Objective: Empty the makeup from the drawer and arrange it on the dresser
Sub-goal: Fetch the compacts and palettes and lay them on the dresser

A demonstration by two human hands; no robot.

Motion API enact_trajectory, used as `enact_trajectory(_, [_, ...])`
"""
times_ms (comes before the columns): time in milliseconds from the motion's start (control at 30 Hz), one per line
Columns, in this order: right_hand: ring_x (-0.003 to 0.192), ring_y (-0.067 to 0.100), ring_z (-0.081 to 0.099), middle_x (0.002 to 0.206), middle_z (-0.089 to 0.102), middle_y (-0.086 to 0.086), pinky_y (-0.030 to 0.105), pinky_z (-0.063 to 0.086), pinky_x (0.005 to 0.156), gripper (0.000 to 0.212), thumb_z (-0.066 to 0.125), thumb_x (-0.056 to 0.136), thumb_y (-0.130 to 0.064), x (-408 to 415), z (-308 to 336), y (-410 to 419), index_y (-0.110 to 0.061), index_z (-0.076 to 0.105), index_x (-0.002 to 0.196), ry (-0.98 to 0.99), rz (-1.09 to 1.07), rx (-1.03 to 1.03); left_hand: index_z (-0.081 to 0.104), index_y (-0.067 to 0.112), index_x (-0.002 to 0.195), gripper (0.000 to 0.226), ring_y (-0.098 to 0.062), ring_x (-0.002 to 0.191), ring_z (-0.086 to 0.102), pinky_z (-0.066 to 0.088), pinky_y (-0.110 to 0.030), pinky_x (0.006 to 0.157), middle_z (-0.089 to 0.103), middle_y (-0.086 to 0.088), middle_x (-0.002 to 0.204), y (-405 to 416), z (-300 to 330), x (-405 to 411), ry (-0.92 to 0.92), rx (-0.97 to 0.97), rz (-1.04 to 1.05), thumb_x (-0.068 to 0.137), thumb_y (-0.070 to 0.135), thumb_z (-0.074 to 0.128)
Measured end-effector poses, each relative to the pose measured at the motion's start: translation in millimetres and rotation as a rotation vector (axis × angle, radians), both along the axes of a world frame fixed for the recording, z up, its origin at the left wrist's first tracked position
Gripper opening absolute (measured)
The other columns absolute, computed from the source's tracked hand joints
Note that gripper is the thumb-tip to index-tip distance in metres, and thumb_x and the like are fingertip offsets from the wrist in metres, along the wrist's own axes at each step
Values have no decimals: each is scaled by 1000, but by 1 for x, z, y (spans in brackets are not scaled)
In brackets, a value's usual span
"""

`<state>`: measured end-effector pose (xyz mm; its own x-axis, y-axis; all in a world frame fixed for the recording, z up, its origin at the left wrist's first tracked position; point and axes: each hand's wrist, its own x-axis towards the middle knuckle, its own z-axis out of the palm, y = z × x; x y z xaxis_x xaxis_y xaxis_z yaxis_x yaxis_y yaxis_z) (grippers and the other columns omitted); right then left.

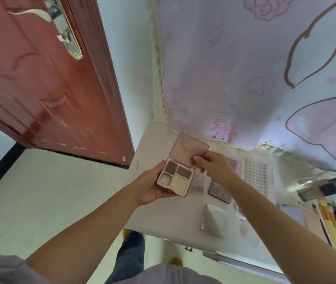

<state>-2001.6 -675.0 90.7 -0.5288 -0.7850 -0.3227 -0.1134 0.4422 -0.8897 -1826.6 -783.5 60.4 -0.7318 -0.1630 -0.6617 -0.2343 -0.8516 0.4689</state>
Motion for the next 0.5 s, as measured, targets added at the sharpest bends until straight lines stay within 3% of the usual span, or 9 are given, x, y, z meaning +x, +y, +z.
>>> enact_trajectory(100, [47,1,53,77,70,-4,14,41,49,16,54,92,-13,-2,-15,-37,-20,64,81,39,-39,64,64,9,112,32,-25,96,65,56,-39,82,68,-14,110,-30,-11,-6,-107,-237,39,100,26,41])
enact_trajectory(233, [57,9,60,83,69,0,21,44,50,16,52,94,-15,-8,-33,-93,-21,61,82,19,-81,134,68,14,105,27,-9,76,66,53,-19,64,72,3,86,-79,-22,-15,-244,-619,-23,97,11,43])
enact_trajectory(367, [55,10,57,82,64,4,17,44,47,16,49,95,-9,-14,-50,-147,-15,57,83,29,-100,149,70,12,108,26,-17,89,66,52,-31,85,72,-1,93,-125,-37,-29,-322,-816,-45,92,7,50])
enact_trajectory(400, [55,10,57,82,63,4,15,43,45,14,49,95,-9,-15,-55,-157,-13,56,84,28,-110,161,71,13,107,26,-18,91,65,52,-29,85,72,-2,96,-135,-42,-32,-346,-858,-60,91,8,51])
enact_trajectory(500, [55,11,55,79,61,3,12,42,43,10,48,95,-10,-15,-68,-178,-10,58,90,15,-161,188,72,13,105,25,-11,84,62,45,-8,67,70,4,92,-156,-54,-37,-380,-983,-75,89,7,54])
